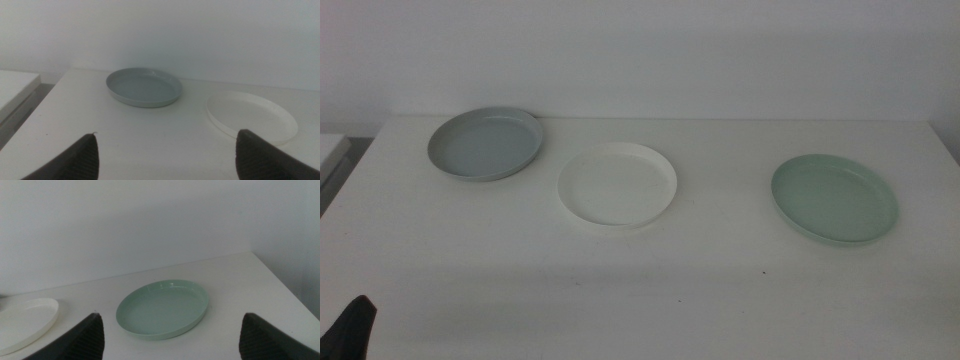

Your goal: Stack the three bowls on top of each other.

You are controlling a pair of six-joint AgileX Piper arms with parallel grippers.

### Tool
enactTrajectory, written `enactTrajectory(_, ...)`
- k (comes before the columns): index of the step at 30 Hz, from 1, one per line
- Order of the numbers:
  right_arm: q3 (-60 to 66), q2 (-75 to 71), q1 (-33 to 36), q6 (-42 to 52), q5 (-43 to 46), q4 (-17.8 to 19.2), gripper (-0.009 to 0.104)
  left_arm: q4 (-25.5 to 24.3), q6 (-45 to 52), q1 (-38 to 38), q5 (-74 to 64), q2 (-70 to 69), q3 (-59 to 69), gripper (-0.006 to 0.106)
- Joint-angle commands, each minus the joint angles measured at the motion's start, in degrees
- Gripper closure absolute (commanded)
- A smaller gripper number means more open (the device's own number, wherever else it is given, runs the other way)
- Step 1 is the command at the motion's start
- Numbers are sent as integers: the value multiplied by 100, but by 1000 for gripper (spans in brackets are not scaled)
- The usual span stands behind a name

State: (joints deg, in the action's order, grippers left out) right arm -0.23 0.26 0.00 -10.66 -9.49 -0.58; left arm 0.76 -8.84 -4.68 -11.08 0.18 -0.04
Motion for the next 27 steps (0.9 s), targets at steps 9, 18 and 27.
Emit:
enactTrajectory(9,23,-26,-18,0,42,58,4,-38,-1,4,-2057,2752,-3039,7)
enactTrajectory(18,23,-26,-18,0,42,58,4,155,410,4,-2863,4810,-5012,7)
enactTrajectory(27,23,-26,-18,0,42,58,4,1010,957,-183,-3072,6468,-6291,7)
